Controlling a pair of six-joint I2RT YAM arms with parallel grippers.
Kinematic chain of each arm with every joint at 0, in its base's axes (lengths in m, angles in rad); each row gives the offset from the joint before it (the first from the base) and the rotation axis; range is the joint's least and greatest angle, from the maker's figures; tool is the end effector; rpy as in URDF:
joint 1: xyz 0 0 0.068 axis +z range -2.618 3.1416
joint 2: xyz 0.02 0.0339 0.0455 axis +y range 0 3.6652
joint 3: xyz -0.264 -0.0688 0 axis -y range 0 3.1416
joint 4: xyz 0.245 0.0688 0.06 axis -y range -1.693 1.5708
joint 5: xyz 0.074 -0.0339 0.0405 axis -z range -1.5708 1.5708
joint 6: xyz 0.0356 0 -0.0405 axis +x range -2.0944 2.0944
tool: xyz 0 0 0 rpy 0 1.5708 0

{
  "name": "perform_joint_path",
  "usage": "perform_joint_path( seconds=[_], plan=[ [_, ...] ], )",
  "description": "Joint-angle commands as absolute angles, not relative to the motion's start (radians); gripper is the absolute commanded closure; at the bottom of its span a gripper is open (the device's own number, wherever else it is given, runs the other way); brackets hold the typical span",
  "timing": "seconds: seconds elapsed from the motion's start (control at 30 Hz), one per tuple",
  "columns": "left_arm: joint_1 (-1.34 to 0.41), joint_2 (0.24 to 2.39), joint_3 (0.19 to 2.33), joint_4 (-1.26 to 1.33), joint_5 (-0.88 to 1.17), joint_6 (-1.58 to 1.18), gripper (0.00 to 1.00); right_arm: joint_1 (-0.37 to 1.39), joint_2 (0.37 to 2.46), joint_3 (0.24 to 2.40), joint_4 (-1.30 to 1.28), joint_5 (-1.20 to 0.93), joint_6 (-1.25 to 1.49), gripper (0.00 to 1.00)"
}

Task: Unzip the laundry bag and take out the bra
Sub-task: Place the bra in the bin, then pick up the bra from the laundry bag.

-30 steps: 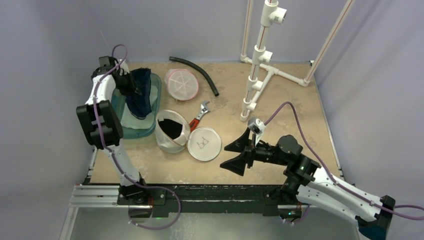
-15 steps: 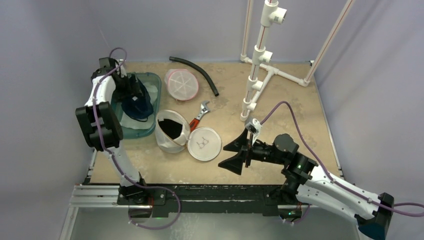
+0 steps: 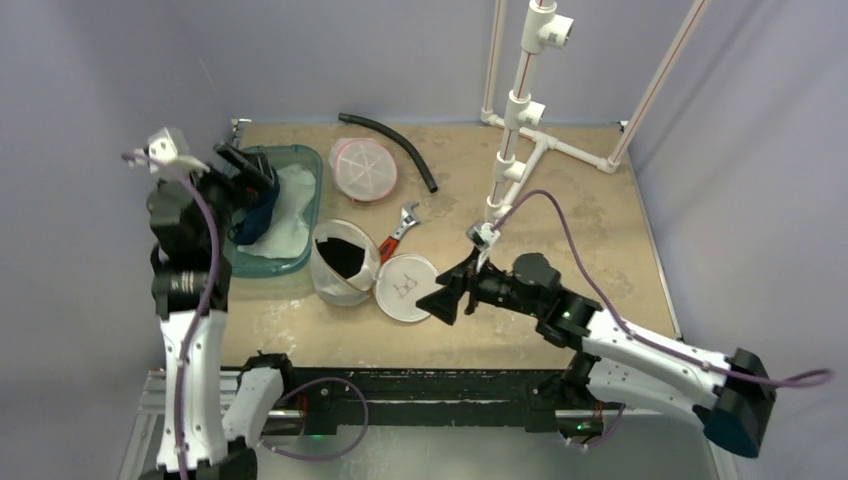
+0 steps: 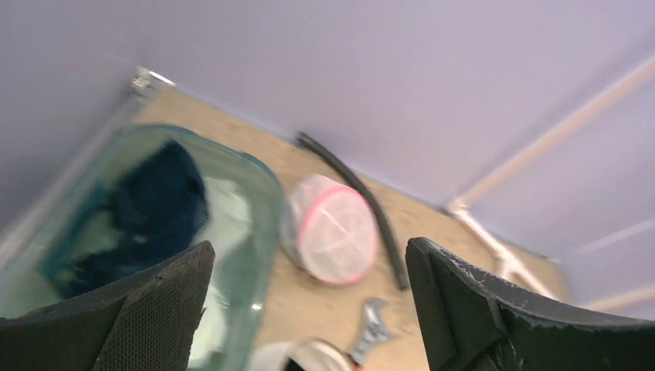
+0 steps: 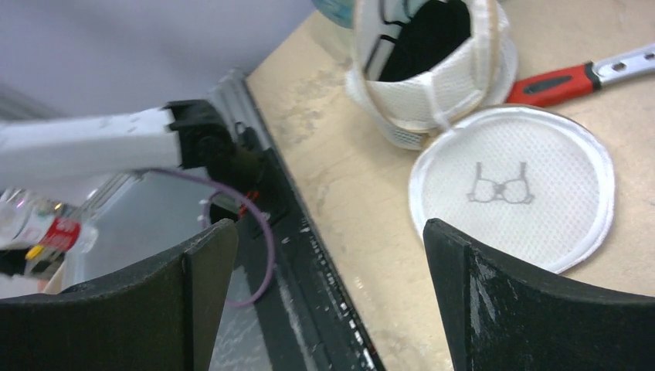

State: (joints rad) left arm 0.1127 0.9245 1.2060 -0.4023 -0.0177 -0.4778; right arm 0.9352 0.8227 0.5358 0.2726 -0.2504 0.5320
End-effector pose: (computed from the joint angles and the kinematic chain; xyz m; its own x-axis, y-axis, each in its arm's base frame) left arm 0.1872 0.0218 0.4367 -0.0466 -0.4680 -0.8825 -0.1704 0.8743 -0.4546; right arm 0.1121 0.1669 0.2937 -0.4774 0.1807 -0.8599 -0.7943 0.3297 0.5103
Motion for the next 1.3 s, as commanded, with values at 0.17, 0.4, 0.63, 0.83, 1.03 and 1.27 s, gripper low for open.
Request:
perform_joint_path(
  seconds=[0.17, 0.4, 0.63, 0.83, 1.03, 1.27],
  plan=[
    [-0.130, 0.749, 0.834, -0.279, 0.168, -0.731, 0.06, 1.010, 1.305, 0.730, 0.480, 0.037, 0.569, 0.08],
    [-0.481, 0.834, 0.827, -0.395, -0.128, -0.680, 0.06, 1.012, 1.637, 0.959, 0.516, 0.176, 0.634, 0.08],
    [-0.517, 0.950, 0.891, -0.453, -0.242, -0.621, 0.18, 0.979, 1.860, 1.188, 0.438, 0.202, 0.694, 0.11],
    [-0.517, 0.972, 0.904, -0.463, -0.294, -0.583, 0.34, 0.962, 1.936, 1.261, 0.406, 0.225, 0.693, 0.21],
    [-0.517, 0.969, 0.899, -0.485, -0.323, -0.589, 0.47, 0.960, 1.868, 1.160, 0.465, 0.239, 0.683, 0.49],
    [-0.517, 1.013, 0.880, -0.438, -0.172, -0.628, 0.59, 0.961, 1.773, 1.051, 0.487, 0.205, 0.649, 0.94]
  ],
)
